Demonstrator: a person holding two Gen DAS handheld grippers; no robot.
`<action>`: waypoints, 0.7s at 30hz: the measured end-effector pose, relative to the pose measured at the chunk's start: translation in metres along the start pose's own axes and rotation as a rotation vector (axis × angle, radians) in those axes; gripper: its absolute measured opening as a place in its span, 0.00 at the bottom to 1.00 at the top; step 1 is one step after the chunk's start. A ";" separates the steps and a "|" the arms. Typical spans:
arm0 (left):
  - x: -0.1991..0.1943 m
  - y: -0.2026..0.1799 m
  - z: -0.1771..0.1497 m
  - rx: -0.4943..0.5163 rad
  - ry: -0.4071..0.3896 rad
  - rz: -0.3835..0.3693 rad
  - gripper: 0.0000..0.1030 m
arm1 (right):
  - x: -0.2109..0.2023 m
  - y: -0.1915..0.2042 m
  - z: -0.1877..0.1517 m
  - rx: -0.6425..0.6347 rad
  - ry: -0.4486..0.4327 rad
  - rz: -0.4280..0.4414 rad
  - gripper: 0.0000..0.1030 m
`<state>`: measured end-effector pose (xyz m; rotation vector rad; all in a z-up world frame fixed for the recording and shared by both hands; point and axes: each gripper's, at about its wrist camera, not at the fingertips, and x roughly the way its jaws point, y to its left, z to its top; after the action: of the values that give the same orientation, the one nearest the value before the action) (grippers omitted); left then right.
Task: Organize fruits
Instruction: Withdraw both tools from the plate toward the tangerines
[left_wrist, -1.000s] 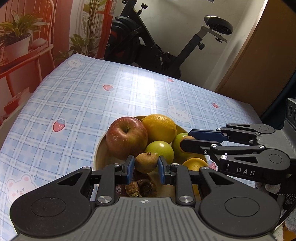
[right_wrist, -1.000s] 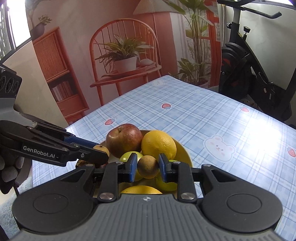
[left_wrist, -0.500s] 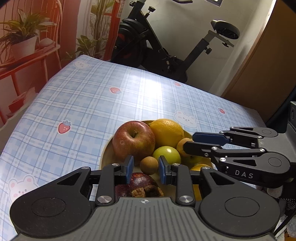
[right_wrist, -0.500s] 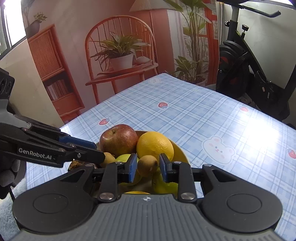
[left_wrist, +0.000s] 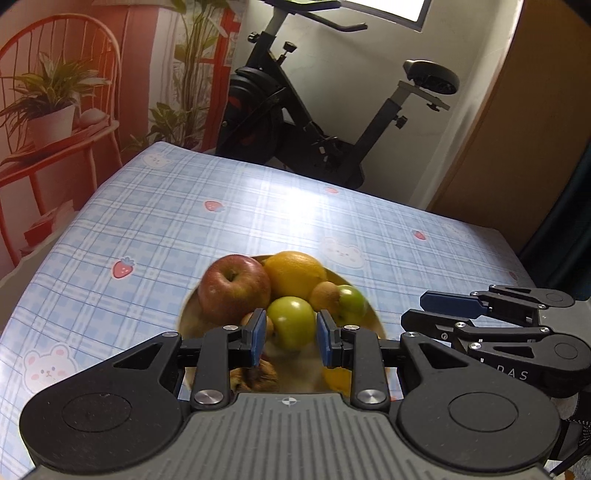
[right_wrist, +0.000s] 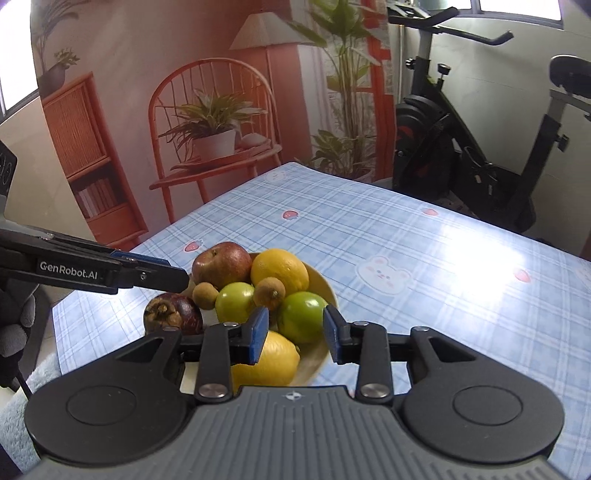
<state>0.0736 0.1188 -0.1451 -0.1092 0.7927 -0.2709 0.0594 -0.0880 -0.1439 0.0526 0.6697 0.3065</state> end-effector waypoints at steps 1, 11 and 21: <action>-0.001 -0.004 -0.002 0.005 0.002 -0.006 0.30 | -0.005 -0.001 -0.003 0.002 -0.003 -0.007 0.35; -0.003 -0.035 -0.021 0.046 0.017 -0.054 0.30 | -0.045 -0.012 -0.034 0.048 -0.013 -0.052 0.35; -0.001 -0.056 -0.037 0.093 0.036 -0.071 0.30 | -0.058 -0.016 -0.072 0.047 0.065 -0.063 0.35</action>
<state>0.0355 0.0656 -0.1596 -0.0451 0.8117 -0.3772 -0.0243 -0.1237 -0.1674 0.0667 0.7414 0.2327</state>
